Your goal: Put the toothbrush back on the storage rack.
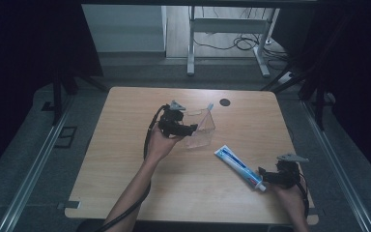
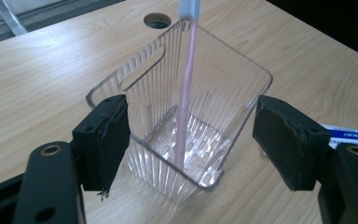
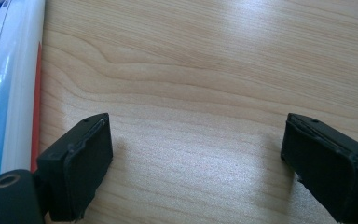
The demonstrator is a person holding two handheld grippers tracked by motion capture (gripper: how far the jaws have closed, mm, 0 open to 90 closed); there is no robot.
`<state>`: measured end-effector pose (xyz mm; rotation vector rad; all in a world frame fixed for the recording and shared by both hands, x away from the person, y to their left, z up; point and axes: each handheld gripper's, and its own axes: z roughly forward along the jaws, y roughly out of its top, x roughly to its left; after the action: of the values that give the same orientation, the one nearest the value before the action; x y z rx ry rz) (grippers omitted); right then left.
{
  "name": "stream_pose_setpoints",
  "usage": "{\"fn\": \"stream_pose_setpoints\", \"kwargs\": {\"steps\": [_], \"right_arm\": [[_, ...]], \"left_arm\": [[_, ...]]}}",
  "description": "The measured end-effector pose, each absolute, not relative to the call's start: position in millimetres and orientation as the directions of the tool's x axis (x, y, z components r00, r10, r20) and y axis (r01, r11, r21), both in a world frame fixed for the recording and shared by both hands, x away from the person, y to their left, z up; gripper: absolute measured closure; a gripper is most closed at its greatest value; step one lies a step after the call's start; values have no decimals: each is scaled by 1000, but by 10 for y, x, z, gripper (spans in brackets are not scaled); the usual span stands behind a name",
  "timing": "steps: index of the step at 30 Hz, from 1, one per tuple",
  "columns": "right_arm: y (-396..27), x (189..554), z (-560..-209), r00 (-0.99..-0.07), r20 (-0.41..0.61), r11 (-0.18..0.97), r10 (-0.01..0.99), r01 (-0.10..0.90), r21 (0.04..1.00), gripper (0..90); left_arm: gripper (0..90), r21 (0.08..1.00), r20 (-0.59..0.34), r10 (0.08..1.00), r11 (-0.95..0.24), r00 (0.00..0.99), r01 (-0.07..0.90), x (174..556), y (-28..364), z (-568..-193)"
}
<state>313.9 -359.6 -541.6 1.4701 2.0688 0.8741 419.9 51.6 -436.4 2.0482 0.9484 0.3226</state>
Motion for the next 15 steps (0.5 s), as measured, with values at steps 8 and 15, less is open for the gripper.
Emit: {"fn": "stream_pose_setpoints", "kwargs": {"steps": [8, 15], "right_arm": [[-3598, 3139, -5416, -329, -3, 232, 944, 657, 718, 83], [-3598, 3139, -5416, -329, -4, 232, 944, 657, 718, 83]], "left_arm": [[273, 778, -126, 723, -352, 679, 520, 4147, 605, -4447], [267, 776, -130, 722, -352, 680, 523, 4082, 665, -4502]]}}
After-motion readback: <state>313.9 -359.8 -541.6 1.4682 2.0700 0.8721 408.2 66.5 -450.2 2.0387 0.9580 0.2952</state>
